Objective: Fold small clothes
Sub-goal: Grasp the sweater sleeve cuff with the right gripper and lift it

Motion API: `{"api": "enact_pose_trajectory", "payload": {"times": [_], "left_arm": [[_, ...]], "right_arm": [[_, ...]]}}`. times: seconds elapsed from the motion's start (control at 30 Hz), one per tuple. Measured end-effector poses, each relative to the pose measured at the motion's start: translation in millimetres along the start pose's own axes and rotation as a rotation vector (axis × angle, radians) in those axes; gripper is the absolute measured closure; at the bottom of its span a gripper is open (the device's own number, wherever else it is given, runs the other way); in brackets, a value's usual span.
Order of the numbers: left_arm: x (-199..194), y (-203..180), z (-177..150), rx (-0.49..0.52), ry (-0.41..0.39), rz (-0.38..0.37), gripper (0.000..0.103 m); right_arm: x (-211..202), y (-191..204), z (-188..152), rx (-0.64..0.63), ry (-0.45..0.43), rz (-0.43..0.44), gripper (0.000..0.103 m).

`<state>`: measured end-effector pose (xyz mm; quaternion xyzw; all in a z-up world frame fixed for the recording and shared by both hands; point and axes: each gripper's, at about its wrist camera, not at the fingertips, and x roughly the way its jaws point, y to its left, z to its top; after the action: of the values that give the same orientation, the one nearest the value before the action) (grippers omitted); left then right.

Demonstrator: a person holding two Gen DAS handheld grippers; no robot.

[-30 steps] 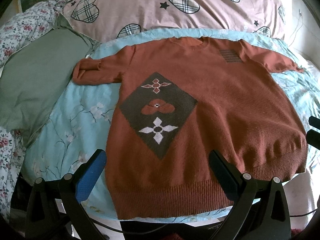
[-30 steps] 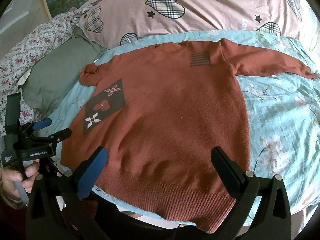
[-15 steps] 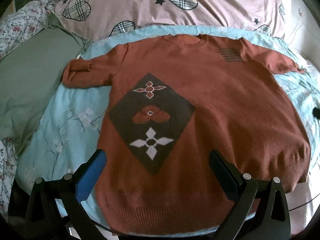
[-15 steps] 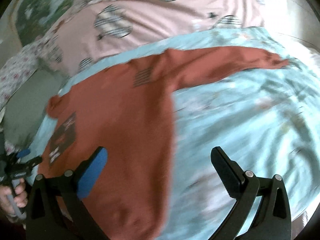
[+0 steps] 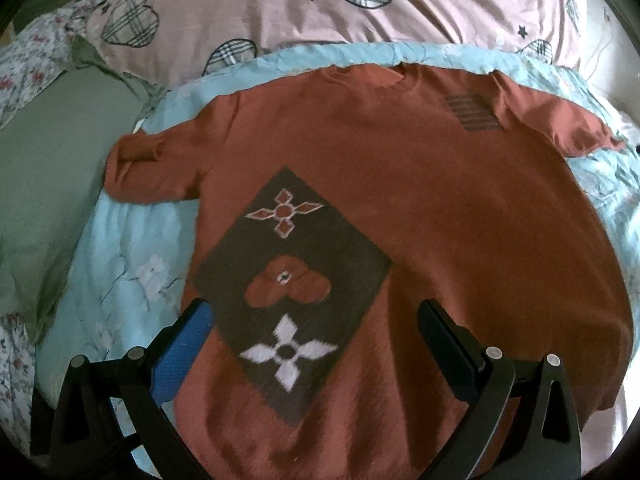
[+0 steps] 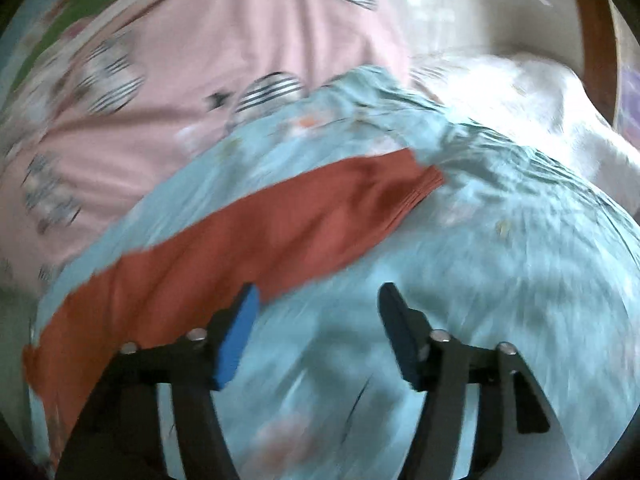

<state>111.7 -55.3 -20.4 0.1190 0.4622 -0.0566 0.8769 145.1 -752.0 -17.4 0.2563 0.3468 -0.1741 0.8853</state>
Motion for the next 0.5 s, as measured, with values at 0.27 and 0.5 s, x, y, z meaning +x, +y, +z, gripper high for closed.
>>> {"api": "enact_pose_trajectory", "payload": {"times": [0.27, 0.5], "left_arm": [[36.3, -21.4, 13.6, 0.015, 0.057, -0.018, 0.001], [60.5, -33.4, 24.1, 0.009, 0.094, -0.054, 0.001]], "right_arm": [[84.8, -52.0, 52.5, 0.152, 0.049, -0.103, 0.062], [56.5, -2.5, 47.9, 0.046, 0.003, 0.013, 0.093]]}}
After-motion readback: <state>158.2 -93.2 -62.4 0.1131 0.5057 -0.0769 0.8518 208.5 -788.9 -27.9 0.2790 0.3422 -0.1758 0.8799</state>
